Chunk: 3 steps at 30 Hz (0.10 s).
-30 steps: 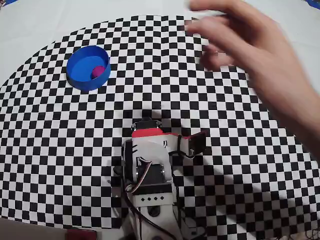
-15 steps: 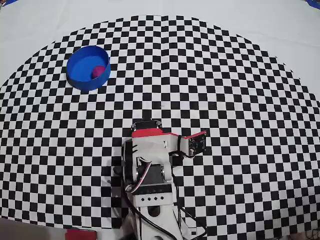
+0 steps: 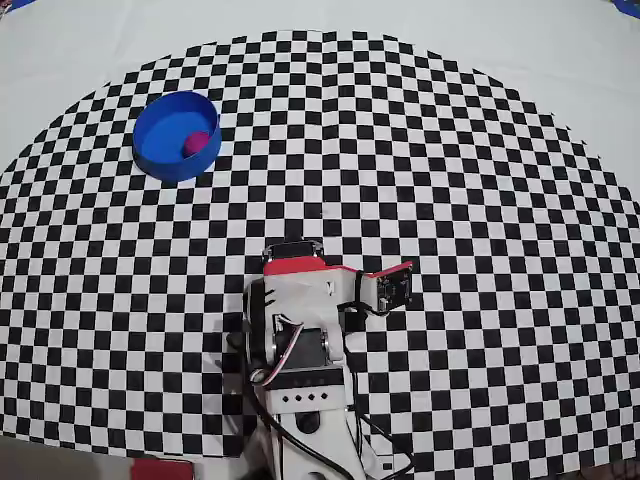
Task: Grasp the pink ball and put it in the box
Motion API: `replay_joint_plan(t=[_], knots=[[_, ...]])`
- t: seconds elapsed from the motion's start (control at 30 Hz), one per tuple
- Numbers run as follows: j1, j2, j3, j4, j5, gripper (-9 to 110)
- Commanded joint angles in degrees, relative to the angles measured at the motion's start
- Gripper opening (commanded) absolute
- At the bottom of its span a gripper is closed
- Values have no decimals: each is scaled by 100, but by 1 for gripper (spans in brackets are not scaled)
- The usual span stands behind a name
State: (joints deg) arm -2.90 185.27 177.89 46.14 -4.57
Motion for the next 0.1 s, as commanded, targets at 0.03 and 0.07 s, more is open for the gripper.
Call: replay_joint_plan(t=[0.03,0.07], knots=[[9,105,44,18,35,0],[9,105,44,18,35,0]])
